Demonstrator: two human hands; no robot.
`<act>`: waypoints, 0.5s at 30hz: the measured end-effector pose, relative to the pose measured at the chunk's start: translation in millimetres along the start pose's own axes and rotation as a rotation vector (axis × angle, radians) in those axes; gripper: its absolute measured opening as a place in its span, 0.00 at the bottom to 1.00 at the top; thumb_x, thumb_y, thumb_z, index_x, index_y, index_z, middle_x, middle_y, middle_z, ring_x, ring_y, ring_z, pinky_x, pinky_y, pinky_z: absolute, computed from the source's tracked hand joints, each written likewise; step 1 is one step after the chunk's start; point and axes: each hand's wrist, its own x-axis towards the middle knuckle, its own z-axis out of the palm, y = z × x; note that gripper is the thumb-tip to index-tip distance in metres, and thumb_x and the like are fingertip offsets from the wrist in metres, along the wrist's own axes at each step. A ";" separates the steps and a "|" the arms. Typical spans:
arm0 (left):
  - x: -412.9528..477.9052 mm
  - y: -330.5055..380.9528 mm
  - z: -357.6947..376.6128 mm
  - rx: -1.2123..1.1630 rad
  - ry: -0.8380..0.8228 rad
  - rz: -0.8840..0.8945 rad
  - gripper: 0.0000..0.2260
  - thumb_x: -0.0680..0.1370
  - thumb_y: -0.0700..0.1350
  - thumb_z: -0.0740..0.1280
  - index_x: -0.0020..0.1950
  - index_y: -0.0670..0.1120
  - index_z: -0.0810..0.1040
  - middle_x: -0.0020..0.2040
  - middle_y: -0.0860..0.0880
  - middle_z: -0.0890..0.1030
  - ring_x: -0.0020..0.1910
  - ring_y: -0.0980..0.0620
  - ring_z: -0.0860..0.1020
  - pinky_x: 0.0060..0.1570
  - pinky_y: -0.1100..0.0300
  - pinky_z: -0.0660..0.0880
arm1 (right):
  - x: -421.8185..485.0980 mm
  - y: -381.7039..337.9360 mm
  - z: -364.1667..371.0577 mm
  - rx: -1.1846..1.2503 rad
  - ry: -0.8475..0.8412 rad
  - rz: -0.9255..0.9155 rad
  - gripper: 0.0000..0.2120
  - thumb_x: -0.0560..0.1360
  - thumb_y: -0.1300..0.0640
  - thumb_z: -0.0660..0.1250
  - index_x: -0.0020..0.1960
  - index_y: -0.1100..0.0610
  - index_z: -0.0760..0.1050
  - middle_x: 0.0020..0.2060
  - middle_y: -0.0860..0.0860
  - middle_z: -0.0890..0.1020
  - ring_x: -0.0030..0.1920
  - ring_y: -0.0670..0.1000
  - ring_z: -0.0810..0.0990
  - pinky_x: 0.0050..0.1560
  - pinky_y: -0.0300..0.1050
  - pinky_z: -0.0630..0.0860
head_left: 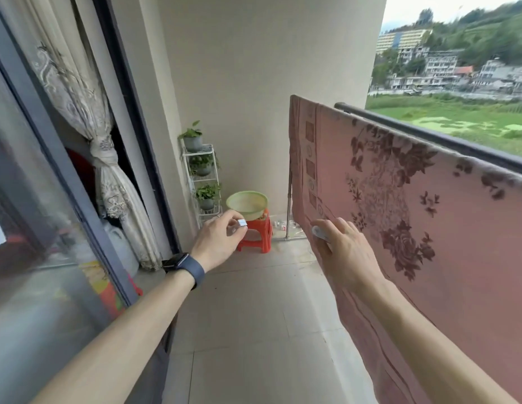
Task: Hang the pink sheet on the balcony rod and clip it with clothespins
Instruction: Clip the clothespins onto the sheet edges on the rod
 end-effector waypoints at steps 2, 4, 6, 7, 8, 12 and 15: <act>39.0 -15.5 3.4 0.002 0.000 0.007 0.06 0.79 0.51 0.66 0.54 0.51 0.79 0.50 0.53 0.80 0.49 0.53 0.77 0.48 0.59 0.71 | 38.0 9.5 18.6 0.021 0.006 0.002 0.11 0.78 0.57 0.65 0.60 0.52 0.78 0.48 0.53 0.80 0.47 0.60 0.76 0.44 0.53 0.75; 79.7 -33.1 11.6 0.026 0.015 0.014 0.07 0.79 0.52 0.66 0.55 0.52 0.79 0.50 0.52 0.80 0.50 0.53 0.77 0.47 0.60 0.70 | 76.0 22.0 42.1 0.053 0.012 0.016 0.12 0.78 0.56 0.66 0.61 0.51 0.78 0.50 0.52 0.81 0.49 0.60 0.77 0.47 0.53 0.76; 121.5 -48.3 18.9 0.028 0.033 0.005 0.08 0.79 0.53 0.65 0.55 0.54 0.79 0.50 0.52 0.80 0.50 0.53 0.77 0.48 0.58 0.72 | 114.3 35.7 65.9 0.101 0.001 0.028 0.12 0.79 0.54 0.68 0.62 0.49 0.78 0.51 0.50 0.82 0.50 0.58 0.78 0.48 0.51 0.76; 140.5 -54.7 22.4 0.017 0.039 -0.013 0.07 0.79 0.54 0.65 0.55 0.55 0.79 0.51 0.53 0.80 0.51 0.53 0.78 0.48 0.57 0.73 | 132.5 42.8 77.3 0.137 -0.011 0.038 0.13 0.79 0.52 0.68 0.63 0.48 0.77 0.52 0.49 0.82 0.51 0.56 0.78 0.49 0.50 0.76; 158.9 -60.5 26.3 0.002 0.047 -0.030 0.07 0.79 0.54 0.65 0.55 0.56 0.79 0.51 0.53 0.81 0.51 0.54 0.78 0.48 0.57 0.74 | 150.1 49.9 88.7 0.182 -0.023 0.055 0.13 0.79 0.50 0.68 0.63 0.47 0.77 0.51 0.48 0.82 0.51 0.54 0.78 0.50 0.49 0.76; 226.3 -78.1 42.1 -0.082 0.062 -0.102 0.07 0.78 0.54 0.67 0.54 0.55 0.80 0.48 0.56 0.83 0.50 0.57 0.80 0.50 0.58 0.76 | 217.0 73.2 131.8 0.369 -0.051 0.158 0.06 0.78 0.48 0.69 0.53 0.46 0.76 0.39 0.40 0.79 0.41 0.42 0.77 0.41 0.40 0.72; 276.3 -98.4 54.0 -0.093 0.042 -0.131 0.08 0.77 0.55 0.69 0.54 0.55 0.80 0.48 0.58 0.82 0.50 0.60 0.79 0.50 0.60 0.76 | 265.0 84.4 166.5 0.426 -0.095 0.166 0.03 0.77 0.49 0.70 0.49 0.44 0.76 0.36 0.38 0.78 0.41 0.36 0.76 0.37 0.31 0.68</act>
